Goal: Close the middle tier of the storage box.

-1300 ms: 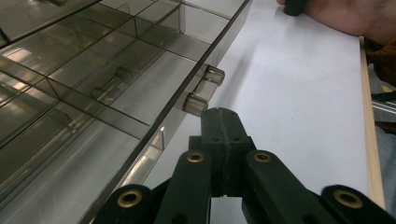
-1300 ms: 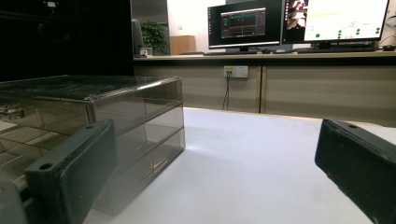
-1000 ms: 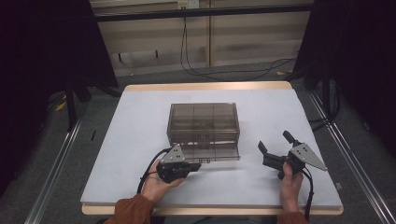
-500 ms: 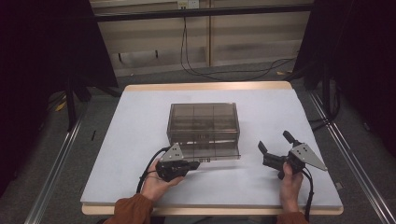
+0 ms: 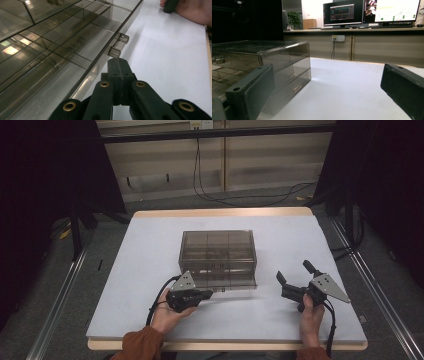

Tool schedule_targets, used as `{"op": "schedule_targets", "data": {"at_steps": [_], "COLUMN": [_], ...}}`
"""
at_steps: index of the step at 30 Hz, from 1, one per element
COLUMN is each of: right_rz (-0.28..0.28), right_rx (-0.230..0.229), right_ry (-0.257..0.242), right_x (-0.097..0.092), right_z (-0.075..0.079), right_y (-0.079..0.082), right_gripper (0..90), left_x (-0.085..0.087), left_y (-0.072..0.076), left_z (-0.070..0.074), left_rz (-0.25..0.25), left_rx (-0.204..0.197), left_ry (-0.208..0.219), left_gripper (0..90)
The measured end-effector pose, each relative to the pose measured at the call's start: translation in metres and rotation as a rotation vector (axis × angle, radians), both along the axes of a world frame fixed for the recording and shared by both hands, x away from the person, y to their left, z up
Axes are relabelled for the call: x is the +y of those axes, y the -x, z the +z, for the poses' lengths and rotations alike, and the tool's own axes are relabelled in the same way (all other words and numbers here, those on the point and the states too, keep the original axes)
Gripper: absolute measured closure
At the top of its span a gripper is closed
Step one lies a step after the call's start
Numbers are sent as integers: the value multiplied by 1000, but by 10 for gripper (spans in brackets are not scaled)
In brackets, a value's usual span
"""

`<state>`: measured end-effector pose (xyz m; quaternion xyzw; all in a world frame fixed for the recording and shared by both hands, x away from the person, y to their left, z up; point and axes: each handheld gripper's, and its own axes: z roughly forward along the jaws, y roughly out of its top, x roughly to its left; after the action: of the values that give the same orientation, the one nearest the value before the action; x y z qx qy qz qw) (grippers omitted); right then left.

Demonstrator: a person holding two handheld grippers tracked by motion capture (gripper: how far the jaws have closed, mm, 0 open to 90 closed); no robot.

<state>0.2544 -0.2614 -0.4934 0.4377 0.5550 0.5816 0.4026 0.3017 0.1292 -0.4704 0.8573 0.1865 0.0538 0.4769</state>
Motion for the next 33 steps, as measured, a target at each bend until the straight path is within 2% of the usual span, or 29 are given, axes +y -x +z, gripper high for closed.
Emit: {"op": "schedule_targets", "data": {"at_steps": [6,14,19,20,25,33], "right_rz": [3,3,3,1,0,2], "right_rx": [-1,-1,-1,-2,-1,0], "right_ry": [1,2,2,2,1,1], "right_x": [0,0,0,0,0,0], "right_z": [0,0,0,0,0,0], "right_y": [0,0,0,0,0,0], "right_gripper": [0,0,0,0,0,0], "left_x": [1,2,2,2,3,1], "left_y": [-2,-3,-4,-5,-6,-7], "left_z": [0,0,0,0,1,3], "left_rz": [18,26,36,31,32,32], "left_rx": [6,8,11,1,1,-5], "left_ry": [18,7,25,19,10,15], "left_gripper": [900,900,900,900,900,900]}}
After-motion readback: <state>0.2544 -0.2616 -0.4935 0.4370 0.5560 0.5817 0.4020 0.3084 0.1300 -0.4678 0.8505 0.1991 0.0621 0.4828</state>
